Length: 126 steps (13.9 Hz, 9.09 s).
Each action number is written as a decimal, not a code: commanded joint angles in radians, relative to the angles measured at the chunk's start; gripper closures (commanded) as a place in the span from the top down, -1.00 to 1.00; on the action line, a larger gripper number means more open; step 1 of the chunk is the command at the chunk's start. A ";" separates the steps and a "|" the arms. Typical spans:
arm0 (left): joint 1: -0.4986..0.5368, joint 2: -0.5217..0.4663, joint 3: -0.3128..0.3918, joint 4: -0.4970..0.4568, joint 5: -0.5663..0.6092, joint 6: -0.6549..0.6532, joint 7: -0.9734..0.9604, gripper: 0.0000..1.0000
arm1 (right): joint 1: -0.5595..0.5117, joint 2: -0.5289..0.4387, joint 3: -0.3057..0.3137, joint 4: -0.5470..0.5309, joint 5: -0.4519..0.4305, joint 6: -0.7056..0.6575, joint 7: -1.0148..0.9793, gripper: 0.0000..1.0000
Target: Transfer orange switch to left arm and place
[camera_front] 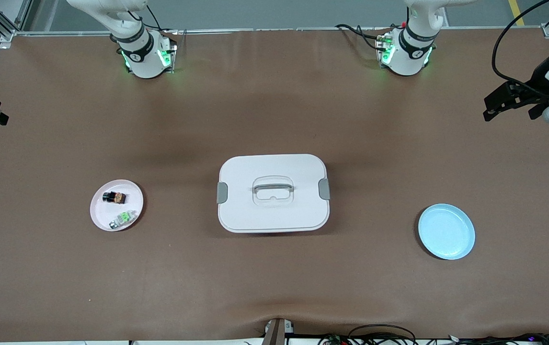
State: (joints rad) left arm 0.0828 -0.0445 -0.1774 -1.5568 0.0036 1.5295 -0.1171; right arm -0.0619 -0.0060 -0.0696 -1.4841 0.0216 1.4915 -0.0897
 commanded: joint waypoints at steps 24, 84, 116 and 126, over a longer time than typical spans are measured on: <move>0.014 0.001 0.001 0.023 -0.004 -0.035 0.016 1.00 | -0.041 0.141 0.007 -0.007 -0.005 0.065 -0.004 1.00; 0.057 0.038 0.004 0.035 0.019 -0.023 -0.019 1.00 | 0.033 0.531 0.007 -0.582 0.054 1.055 0.091 -1.00; 0.022 0.046 -0.004 0.043 0.003 -0.035 -0.039 1.00 | 0.645 0.681 0.148 0.379 0.460 0.610 1.971 -1.00; 0.002 0.146 -0.183 0.043 -0.088 0.098 -0.106 1.00 | 0.688 0.729 0.163 0.508 0.465 0.745 2.214 -1.00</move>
State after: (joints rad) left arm 0.0846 0.0677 -0.3363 -1.5228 -0.0299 1.5818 -0.1886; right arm 0.6178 0.6962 0.0945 -1.0229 0.4776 2.2171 2.0689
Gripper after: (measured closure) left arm 0.000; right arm 0.269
